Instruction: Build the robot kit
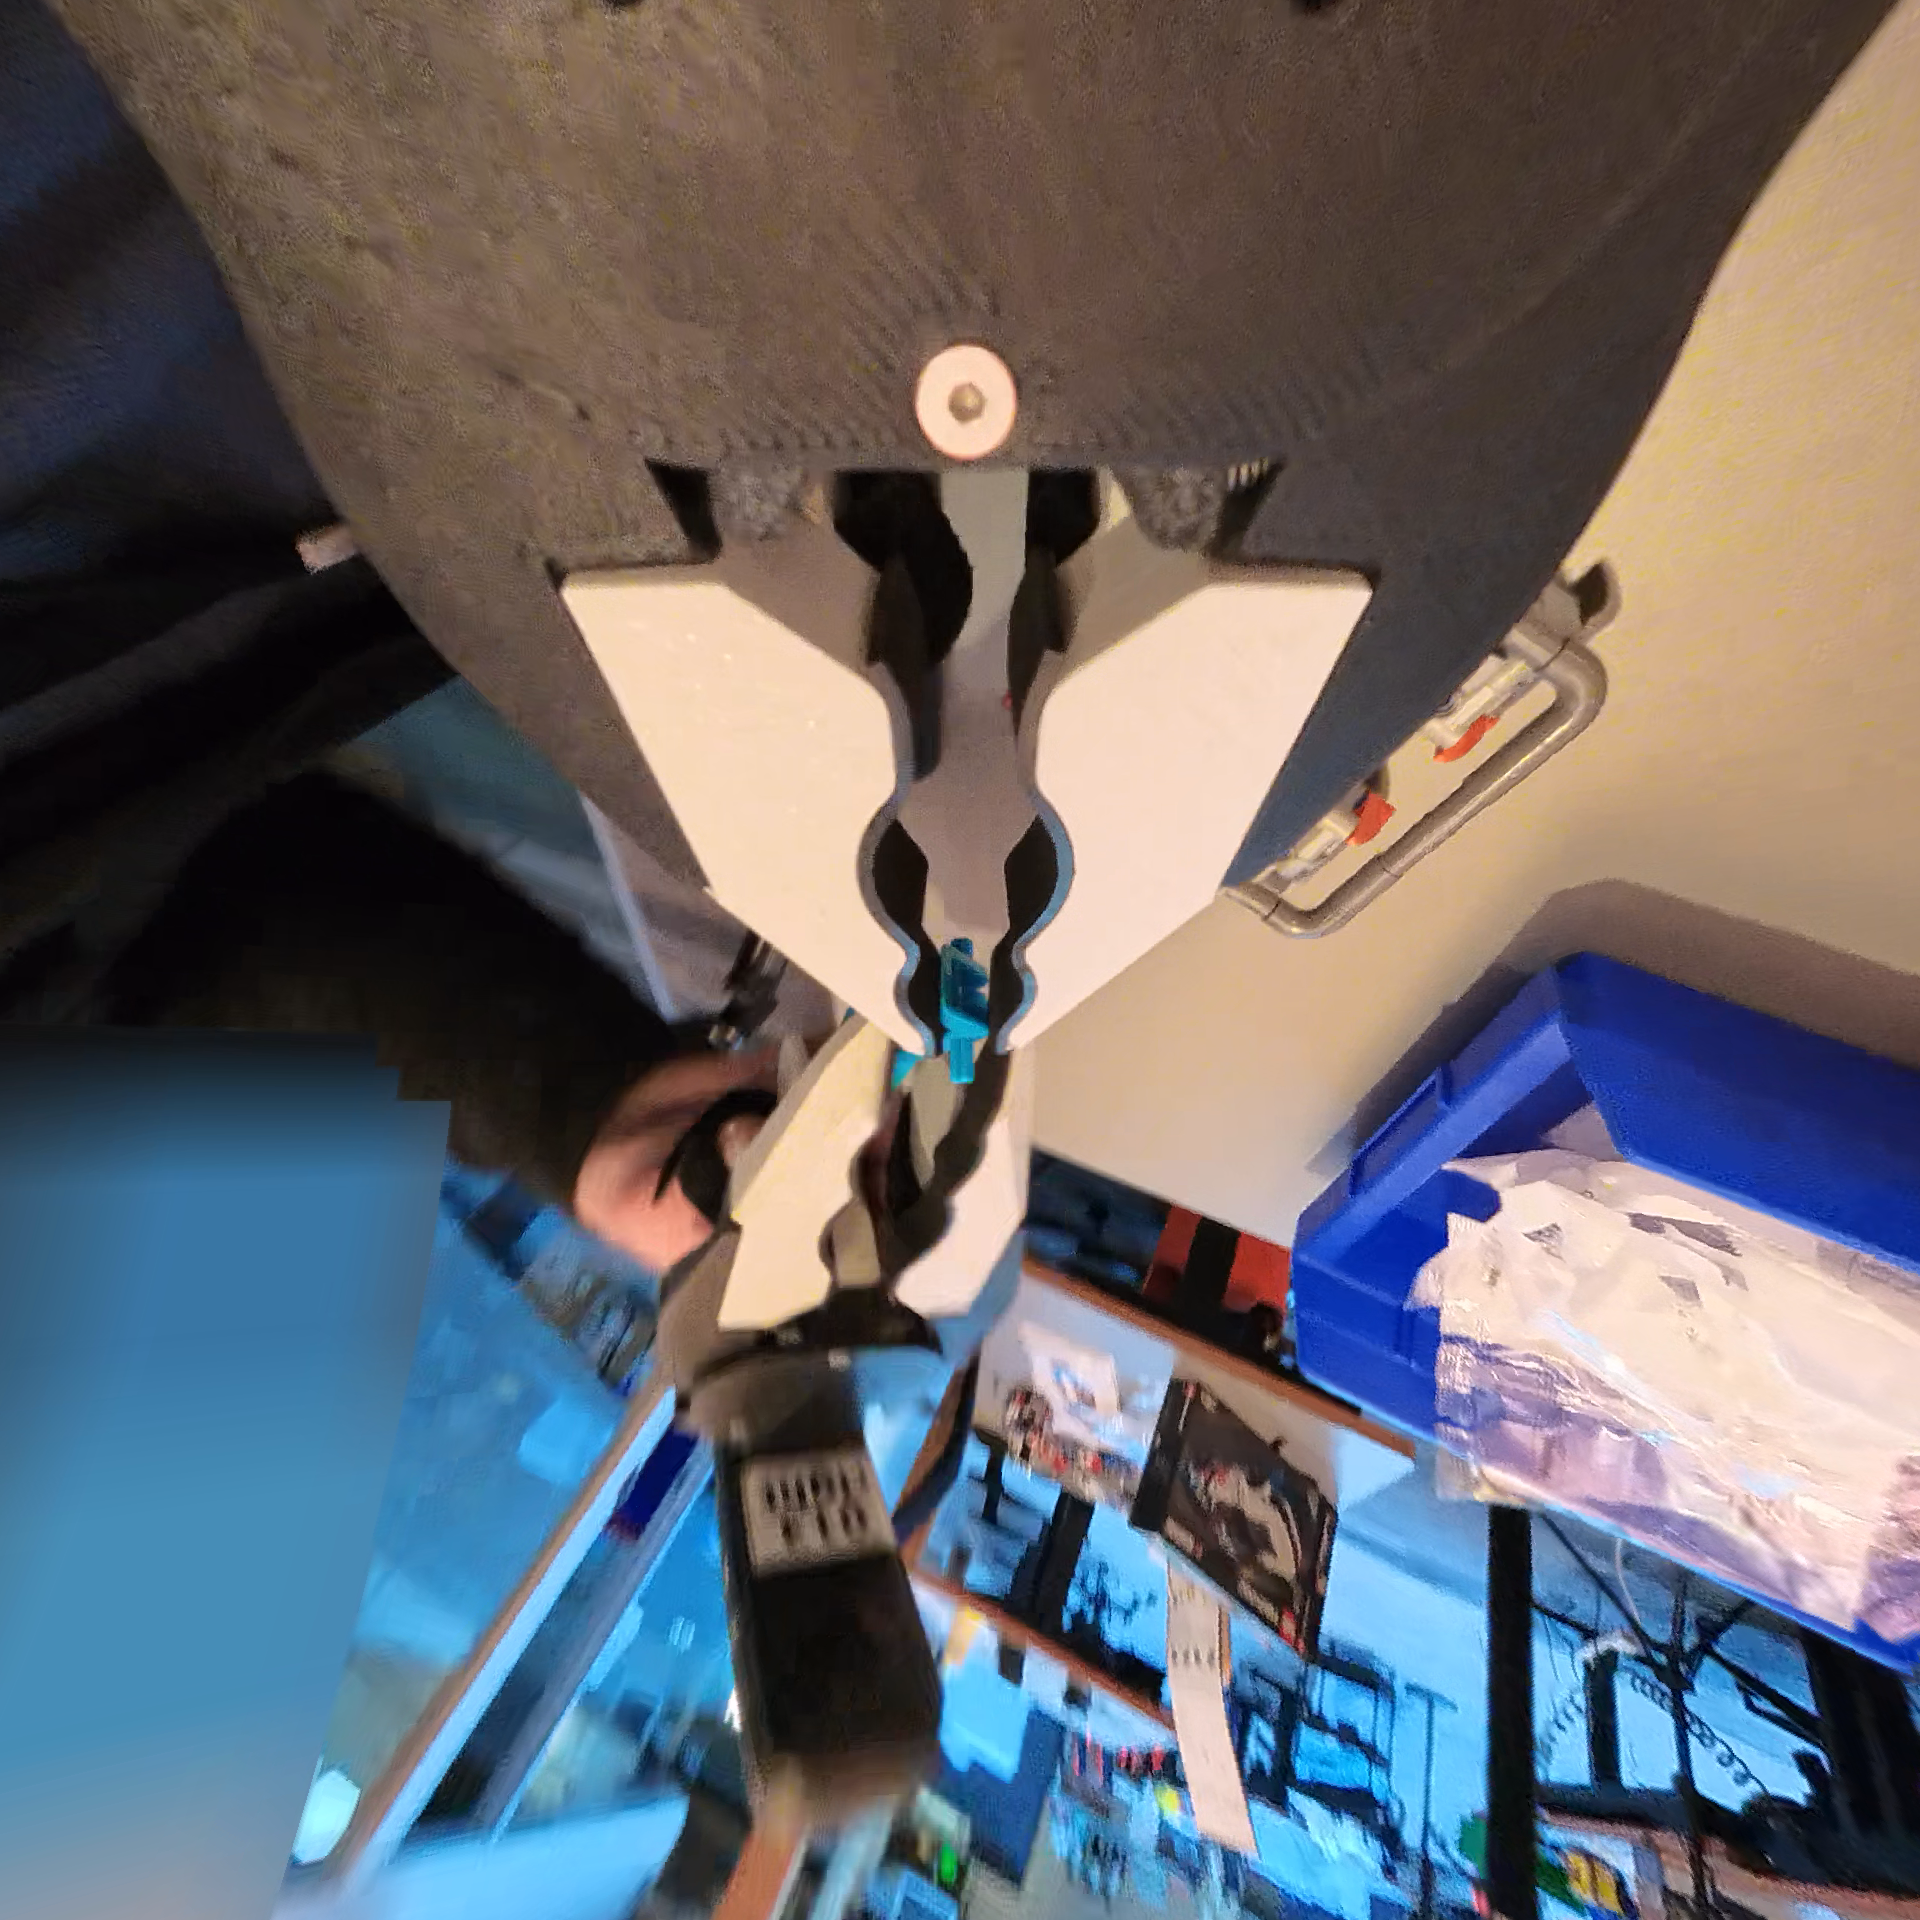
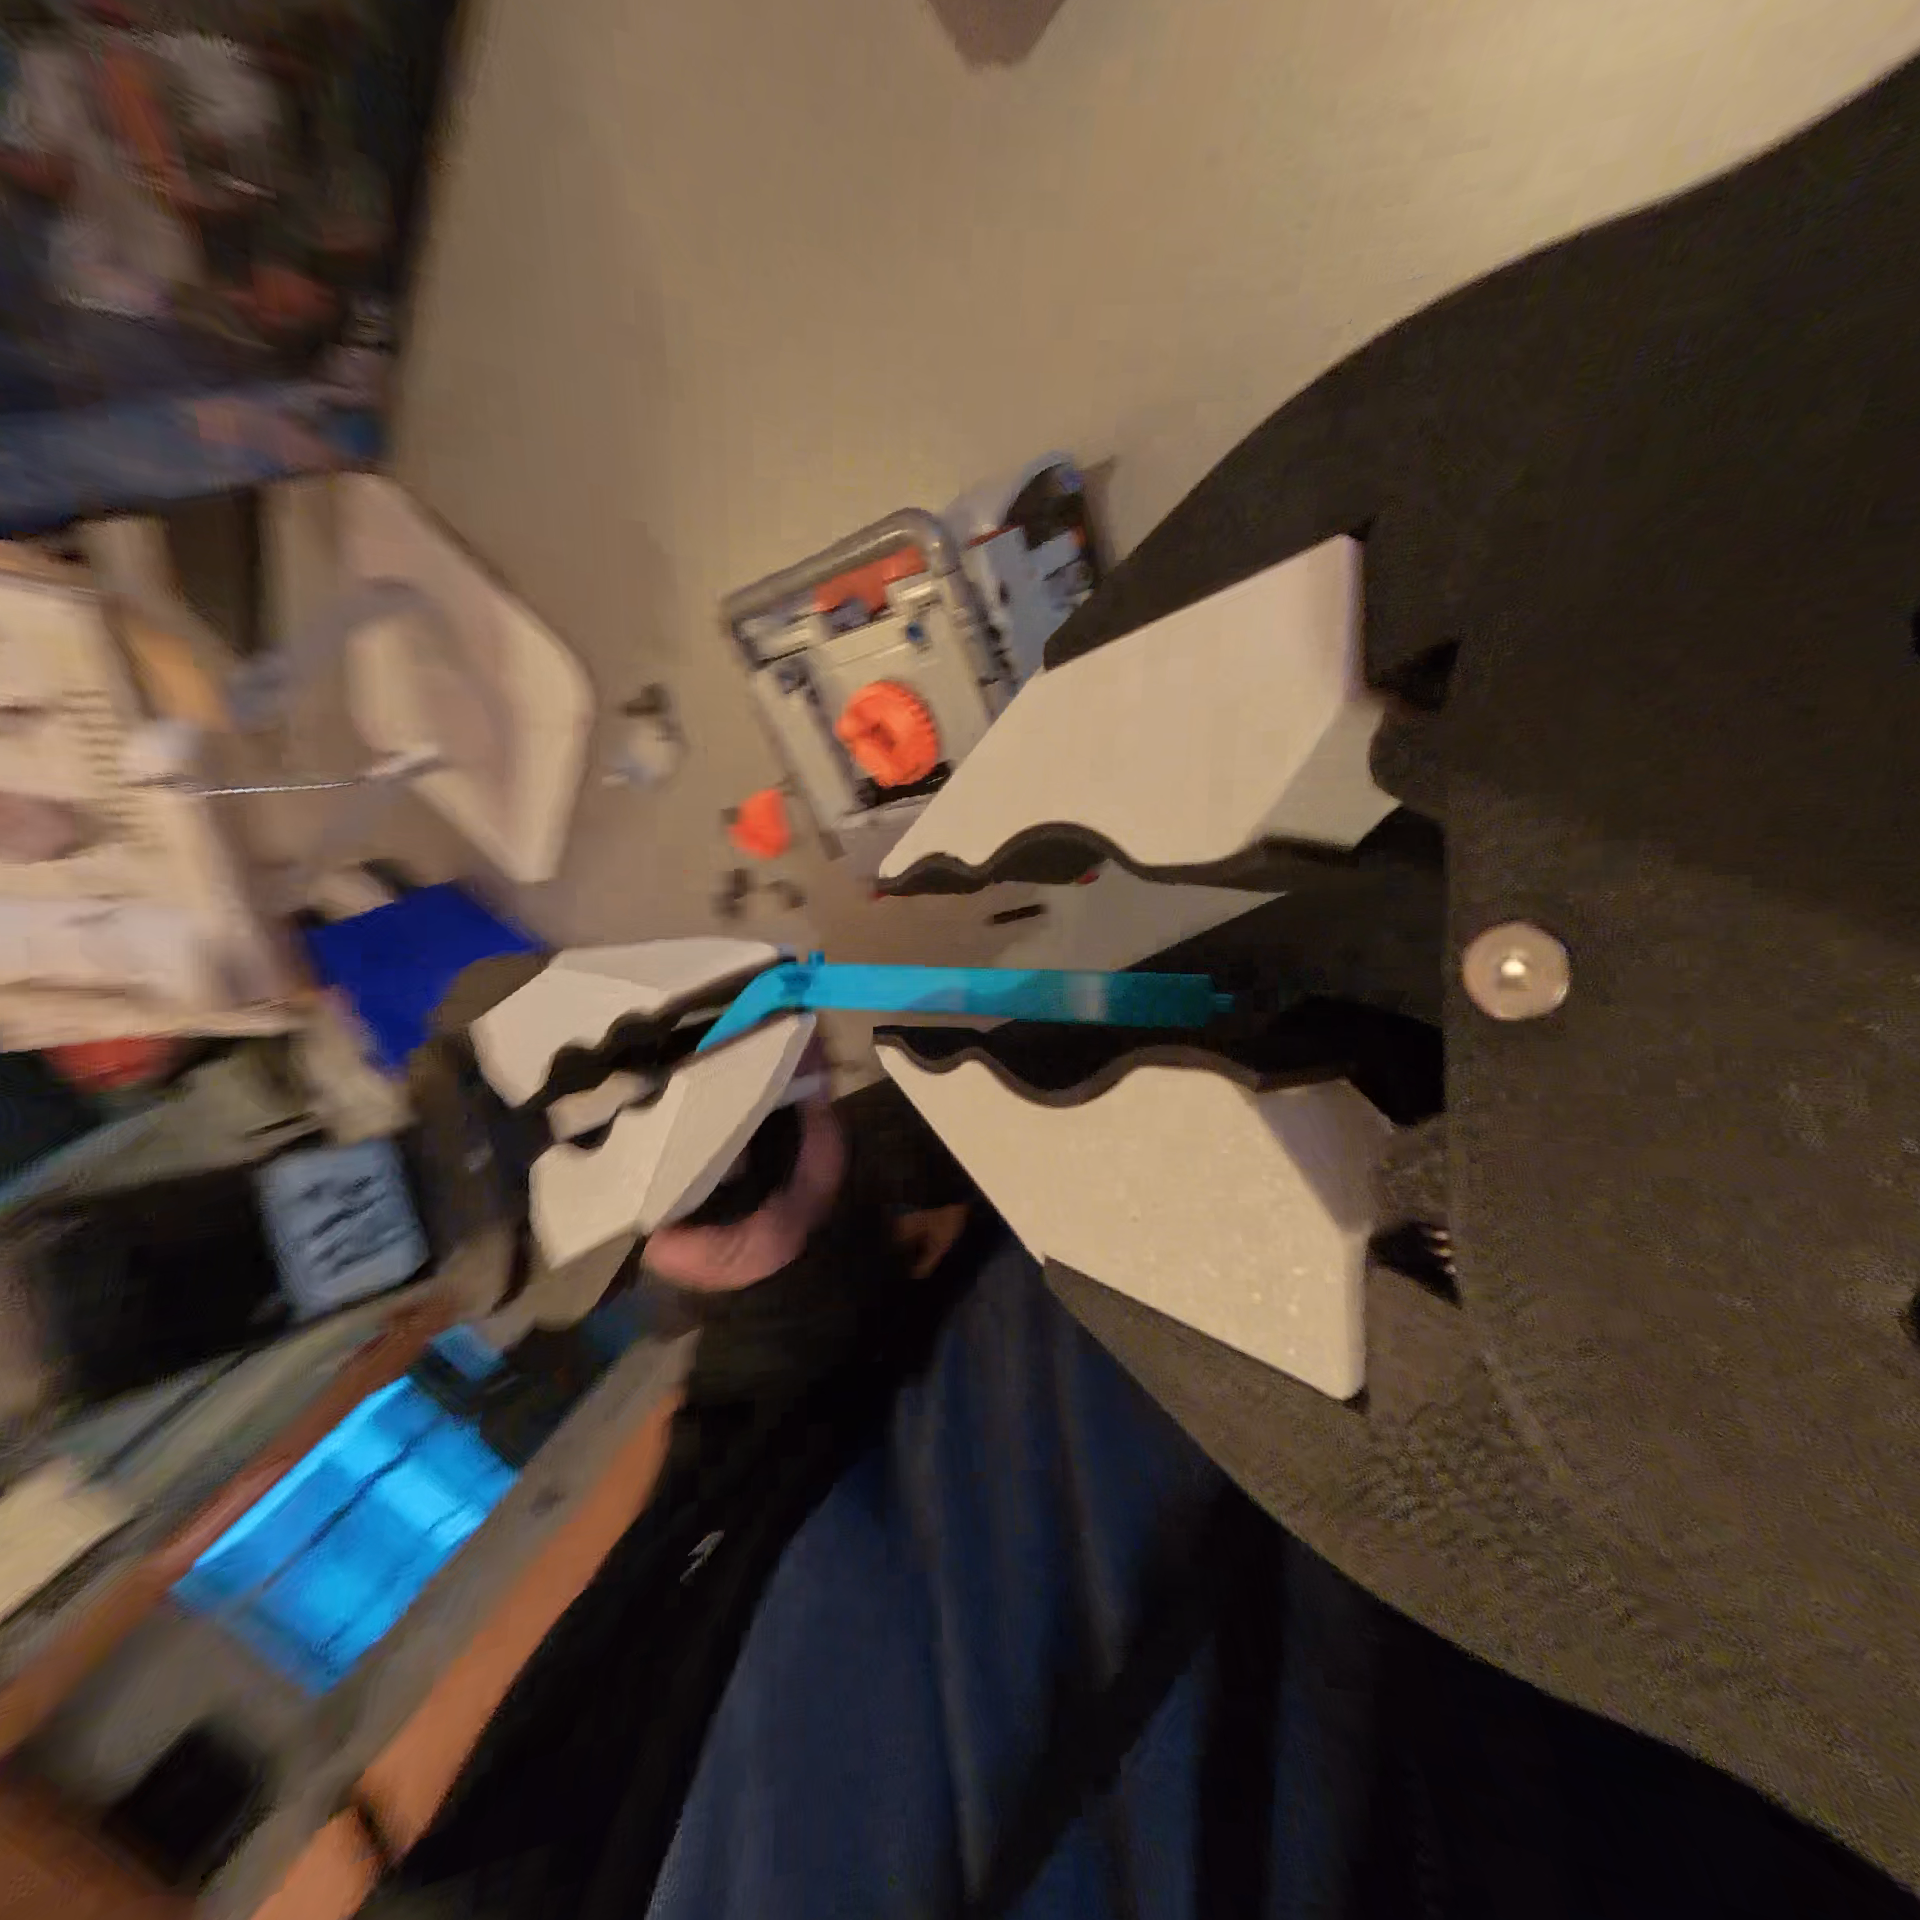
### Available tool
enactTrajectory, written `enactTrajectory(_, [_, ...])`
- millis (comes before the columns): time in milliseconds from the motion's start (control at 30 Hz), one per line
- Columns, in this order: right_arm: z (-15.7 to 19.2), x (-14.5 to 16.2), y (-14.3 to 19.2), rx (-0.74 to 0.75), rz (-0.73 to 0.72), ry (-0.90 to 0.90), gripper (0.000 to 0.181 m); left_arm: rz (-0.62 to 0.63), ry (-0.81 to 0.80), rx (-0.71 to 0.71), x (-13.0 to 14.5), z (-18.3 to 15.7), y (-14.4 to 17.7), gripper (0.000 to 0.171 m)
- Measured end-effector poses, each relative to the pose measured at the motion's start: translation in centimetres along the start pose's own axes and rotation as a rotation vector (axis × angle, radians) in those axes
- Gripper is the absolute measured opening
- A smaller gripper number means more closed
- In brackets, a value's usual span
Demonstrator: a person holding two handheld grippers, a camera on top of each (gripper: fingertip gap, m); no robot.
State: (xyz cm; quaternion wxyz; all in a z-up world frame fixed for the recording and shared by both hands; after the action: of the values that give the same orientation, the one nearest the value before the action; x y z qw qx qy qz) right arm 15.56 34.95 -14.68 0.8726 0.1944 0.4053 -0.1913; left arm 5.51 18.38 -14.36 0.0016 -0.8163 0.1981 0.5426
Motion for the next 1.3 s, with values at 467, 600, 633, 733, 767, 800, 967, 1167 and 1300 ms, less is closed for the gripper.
enactTrajectory(467, [1.1, 1.8, -1.3, 0.045, -0.410, 0.030, 0.005, -0.165, 0.148, 0.018, -0.2, 0.0, -0.4, 0.006])
enactTrajectory(600, [1.3, 1.5, -1.1, 0.061, -0.392, 0.059, 0.005, -0.173, 0.167, 0.033, -0.1, -0.1, -0.2, 0.005])
enactTrajectory(633, [1.2, 1.6, -1.1, 0.063, -0.385, 0.047, 0.005, -0.168, 0.168, 0.025, 0.0, 0.0, -0.3, 0.006])
enactTrajectory(733, [0.8, 1.7, -1.1, 0.020, -0.439, 0.001, 0.006, -0.183, 0.191, 0.037, 0.2, 0.2, -0.3, 0.006])
enactTrajectory(767, [0.7, 1.7, -1.1, 0.018, -0.453, -0.007, 0.006, -0.186, 0.187, 0.028, 0.2, 0.1, -0.3, 0.006])
enactTrajectory(800, [0.7, 1.8, -1.1, 0.023, -0.456, -0.006, 0.006, -0.185, 0.184, 0.019, 0.2, 0.1, -0.3, 0.006])
enactTrajectory(967, [0.7, 1.7, -1.4, 0.035, -0.448, -0.013, 0.009, -0.189, 0.218, 0.040, 0.3, 0.3, -0.3, 0.006])
enactTrajectory(1167, [0.6, 2.0, -1.3, 0.039, -0.419, -0.018, 0.005, -0.151, 0.221, 0.051, 0.4, 0.6, -0.4, 0.008])
enactTrajectory(1300, [0.7, 2.1, -1.1, 0.043, -0.387, 0.004, 0.005, -0.118, 0.201, 0.095, 0.1, 1.0, 0.5, 0.005])
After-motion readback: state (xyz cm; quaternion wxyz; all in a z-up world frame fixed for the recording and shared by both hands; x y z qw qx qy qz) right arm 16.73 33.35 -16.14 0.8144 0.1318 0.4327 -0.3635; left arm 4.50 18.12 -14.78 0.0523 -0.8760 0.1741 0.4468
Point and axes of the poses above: each gripper's, where its closed fingertips meet, y back along the fingers, x out of its underside, z = x × y across the jaws, the point moved 10 cm from there along y, back along the fingers, and after that the axes turned 6 degrees about -x, right-handed, at the moved point
